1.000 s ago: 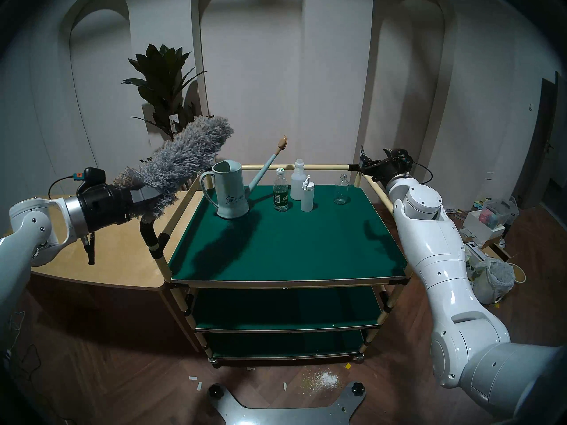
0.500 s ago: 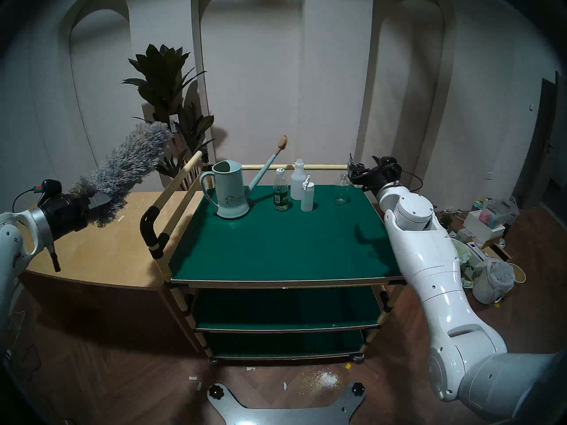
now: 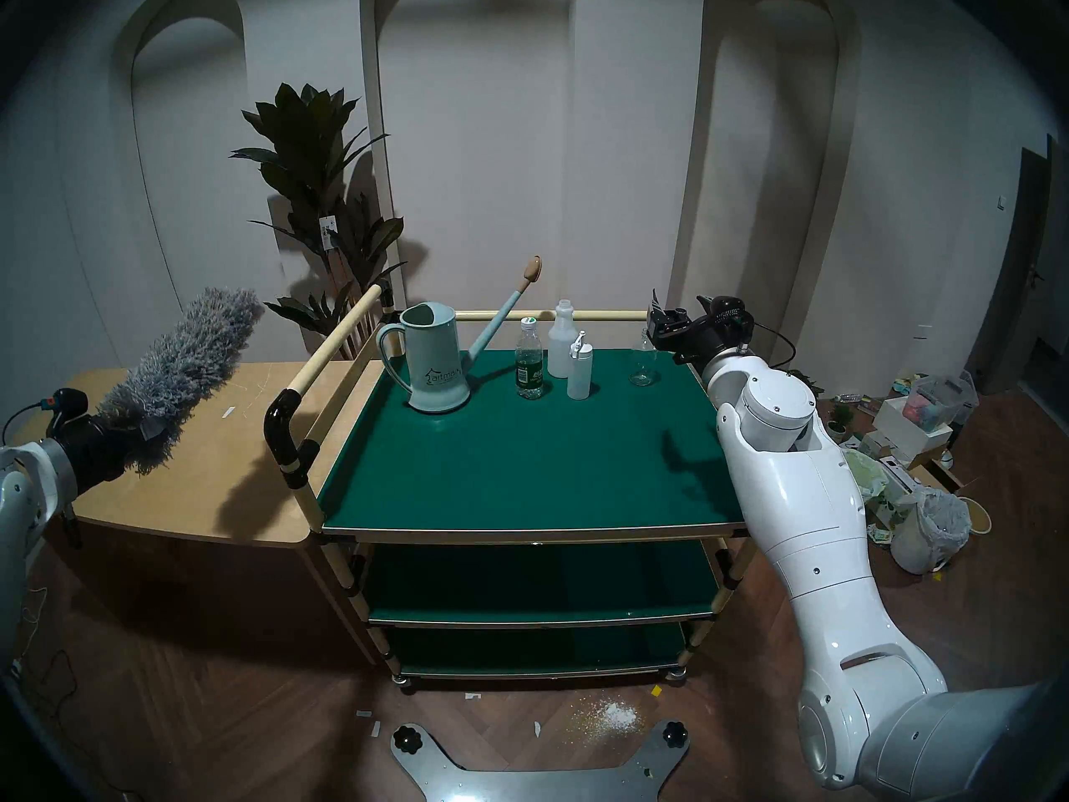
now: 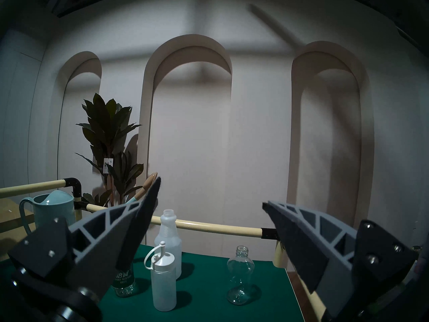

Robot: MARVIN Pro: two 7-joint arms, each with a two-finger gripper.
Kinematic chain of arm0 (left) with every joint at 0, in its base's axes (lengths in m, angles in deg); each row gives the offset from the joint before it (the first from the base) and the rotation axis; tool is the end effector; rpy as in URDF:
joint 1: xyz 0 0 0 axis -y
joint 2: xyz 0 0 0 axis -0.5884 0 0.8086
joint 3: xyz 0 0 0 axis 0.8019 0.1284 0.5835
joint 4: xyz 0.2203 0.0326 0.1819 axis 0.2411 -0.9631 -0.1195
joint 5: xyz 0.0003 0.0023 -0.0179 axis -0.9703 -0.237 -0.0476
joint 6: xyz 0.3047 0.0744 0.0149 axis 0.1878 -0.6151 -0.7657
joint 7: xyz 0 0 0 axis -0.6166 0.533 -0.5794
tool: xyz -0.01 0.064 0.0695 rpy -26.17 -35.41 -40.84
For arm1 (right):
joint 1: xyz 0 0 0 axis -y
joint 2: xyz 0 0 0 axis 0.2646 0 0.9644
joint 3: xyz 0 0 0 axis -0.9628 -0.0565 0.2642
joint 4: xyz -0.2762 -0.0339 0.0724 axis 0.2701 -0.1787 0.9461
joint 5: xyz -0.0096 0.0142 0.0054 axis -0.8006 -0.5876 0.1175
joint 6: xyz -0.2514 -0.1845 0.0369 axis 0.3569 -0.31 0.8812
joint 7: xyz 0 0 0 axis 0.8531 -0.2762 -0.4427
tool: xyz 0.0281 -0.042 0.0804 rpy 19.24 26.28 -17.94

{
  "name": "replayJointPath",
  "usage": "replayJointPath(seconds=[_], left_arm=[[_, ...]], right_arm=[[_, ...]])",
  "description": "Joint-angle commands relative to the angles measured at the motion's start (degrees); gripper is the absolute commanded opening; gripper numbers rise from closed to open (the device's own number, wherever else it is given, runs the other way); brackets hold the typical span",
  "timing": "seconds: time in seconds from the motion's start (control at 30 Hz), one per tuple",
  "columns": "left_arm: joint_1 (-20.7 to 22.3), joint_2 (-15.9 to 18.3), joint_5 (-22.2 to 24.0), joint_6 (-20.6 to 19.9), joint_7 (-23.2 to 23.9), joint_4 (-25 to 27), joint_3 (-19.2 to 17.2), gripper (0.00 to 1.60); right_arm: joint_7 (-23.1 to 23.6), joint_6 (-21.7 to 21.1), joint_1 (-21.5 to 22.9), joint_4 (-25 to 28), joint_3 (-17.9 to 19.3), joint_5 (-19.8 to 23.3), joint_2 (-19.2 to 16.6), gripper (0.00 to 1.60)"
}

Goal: Dust the shelf with the duster

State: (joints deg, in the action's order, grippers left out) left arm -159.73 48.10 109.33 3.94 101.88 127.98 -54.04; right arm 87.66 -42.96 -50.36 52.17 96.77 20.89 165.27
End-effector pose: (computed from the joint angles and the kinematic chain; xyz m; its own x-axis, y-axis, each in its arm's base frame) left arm 0.3106 0.3456 -0.1578 0.3491 0.1766 0.9203 0.0029 -0.9823 0.1874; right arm 0.5265 -0.0312 -0.1444 -0.1950 0.0170 0.9807 0.1451 -0.9883 0.0460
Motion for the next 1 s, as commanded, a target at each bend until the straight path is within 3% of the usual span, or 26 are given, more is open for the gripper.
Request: replayJointPath(seconds=[0.0, 0.2, 0.4, 0.43, 0.97], left_arm=[[4.8, 4.44, -4.18, 6.88, -0.77, -5.3, 7.91, 0.0], [8.83, 5.66, -5.73, 10.98, -1.11, -9.65, 14.21, 0.0], [11.97, 5.53, -4.14, 13.24, -2.94, -12.15, 19.73, 0.0], [13.7, 5.79, -3.71, 13.83, -3.59, -12.88, 22.49, 0.0], [22.32, 4.32, -1.46, 15.5, -6.74, -15.38, 33.06, 0.0]], right_arm=[[-2.06, -2.0, -1.83, 5.81, 0.23, -0.2, 0.86, 1.6], [-3.57, -3.69, -3.6, 8.39, 0.06, -0.43, 1.1, 1.6], [-4.68, -4.56, -5.14, 10.11, 0.08, -0.8, 1.17, 1.6], [-4.98, -4.82, -5.52, 10.53, 0.07, -1.0, 1.21, 1.6], [-6.78, -5.93, -7.98, 12.77, -0.05, -2.18, 1.66, 1.6]])
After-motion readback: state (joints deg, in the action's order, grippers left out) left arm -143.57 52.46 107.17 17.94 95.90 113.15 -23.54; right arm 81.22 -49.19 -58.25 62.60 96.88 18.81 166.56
